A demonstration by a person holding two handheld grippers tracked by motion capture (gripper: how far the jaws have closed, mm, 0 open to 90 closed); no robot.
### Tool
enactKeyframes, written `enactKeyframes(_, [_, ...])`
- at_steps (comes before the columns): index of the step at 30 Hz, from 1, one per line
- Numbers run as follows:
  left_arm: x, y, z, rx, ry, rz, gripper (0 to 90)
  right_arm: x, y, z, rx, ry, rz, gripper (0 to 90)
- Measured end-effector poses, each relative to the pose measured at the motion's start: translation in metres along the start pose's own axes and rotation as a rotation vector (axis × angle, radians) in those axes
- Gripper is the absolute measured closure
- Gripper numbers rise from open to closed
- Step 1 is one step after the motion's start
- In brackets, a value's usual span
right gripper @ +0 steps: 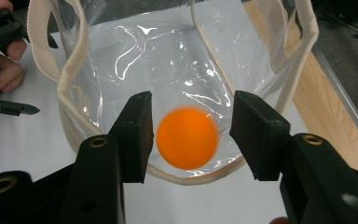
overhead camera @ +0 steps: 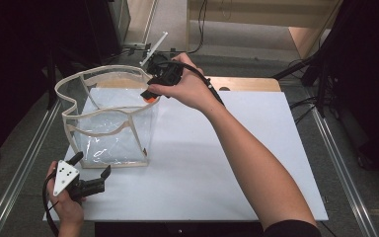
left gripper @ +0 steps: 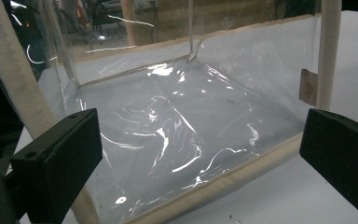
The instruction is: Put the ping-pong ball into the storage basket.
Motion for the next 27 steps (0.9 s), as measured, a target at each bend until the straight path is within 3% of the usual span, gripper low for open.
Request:
enactKeyframes(17, [0.0, 0.0, 0.0, 0.002, -0.001, -0.002, 0.0, -0.005, 0.007, 0.007, -0.007, 0.023, -0.015, 40.2])
enactKeyframes(22, [0.0, 0.0, 0.0, 0.002, 0.0, -0.002, 0.0, -0.006, 0.011, 0.007, -0.004, 0.03, -0.026, 34.5])
enactKeyframes(27, [-0.001, 0.0, 0.0, 0.0, 0.0, 0.001, 0.0, -0.01, 0.017, 0.009, -0.023, 0.039, -0.052, 21.8])
Point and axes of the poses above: each handheld gripper's, and its own axes: z roughly backward along the jaws, y roughly out of its underside, x roughly to its left, the point moved 7 cm from there along -z, roughly forward along the jaws, and after that the axes turned 6 degrees about y, right-handed, at the moved point
